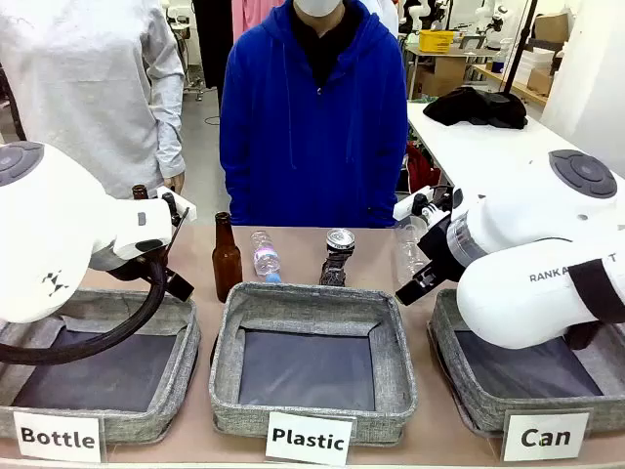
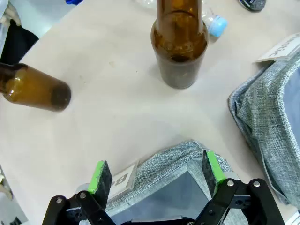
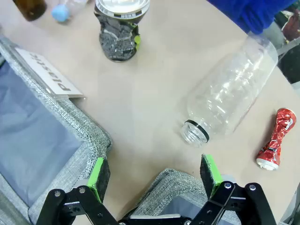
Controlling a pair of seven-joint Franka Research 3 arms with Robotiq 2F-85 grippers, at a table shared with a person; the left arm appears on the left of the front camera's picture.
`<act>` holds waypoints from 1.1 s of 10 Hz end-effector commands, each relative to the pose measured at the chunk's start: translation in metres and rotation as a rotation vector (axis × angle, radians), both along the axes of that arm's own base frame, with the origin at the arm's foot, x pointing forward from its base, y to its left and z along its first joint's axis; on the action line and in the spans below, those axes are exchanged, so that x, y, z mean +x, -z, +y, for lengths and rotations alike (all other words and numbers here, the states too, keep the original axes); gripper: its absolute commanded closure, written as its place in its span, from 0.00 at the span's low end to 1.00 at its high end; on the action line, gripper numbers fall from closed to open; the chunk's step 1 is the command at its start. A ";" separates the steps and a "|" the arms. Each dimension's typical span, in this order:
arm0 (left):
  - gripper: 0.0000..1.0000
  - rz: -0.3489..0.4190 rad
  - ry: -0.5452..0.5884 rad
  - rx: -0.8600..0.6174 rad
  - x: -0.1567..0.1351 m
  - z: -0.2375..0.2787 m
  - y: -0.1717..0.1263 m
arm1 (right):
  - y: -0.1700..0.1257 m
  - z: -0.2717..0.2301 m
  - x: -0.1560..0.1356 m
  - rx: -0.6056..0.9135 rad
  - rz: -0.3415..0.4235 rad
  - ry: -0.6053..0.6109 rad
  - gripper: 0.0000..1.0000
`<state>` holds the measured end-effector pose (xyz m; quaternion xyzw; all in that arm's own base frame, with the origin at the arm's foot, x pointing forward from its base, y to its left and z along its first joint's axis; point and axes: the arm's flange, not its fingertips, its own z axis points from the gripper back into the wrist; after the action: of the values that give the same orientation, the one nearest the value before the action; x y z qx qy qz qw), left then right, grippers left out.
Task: Sort the can waste into the basket.
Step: Pick up the can waste from the table and place it in the right Fabric basket.
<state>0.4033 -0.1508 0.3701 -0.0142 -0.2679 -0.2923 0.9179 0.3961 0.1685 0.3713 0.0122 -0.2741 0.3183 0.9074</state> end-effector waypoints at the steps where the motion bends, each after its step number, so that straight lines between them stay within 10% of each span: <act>1: 0.00 0.000 0.000 0.000 0.000 0.000 0.000 | 0.000 0.000 0.000 0.000 0.000 0.000 0.00; 11: 0.00 0.000 0.000 0.000 0.000 0.000 0.000 | 0.000 0.000 0.000 0.000 0.000 0.000 0.00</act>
<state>0.4033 -0.1508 0.3701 -0.0142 -0.2679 -0.2922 0.9180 0.3960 0.1686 0.3713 0.0120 -0.2741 0.3186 0.9073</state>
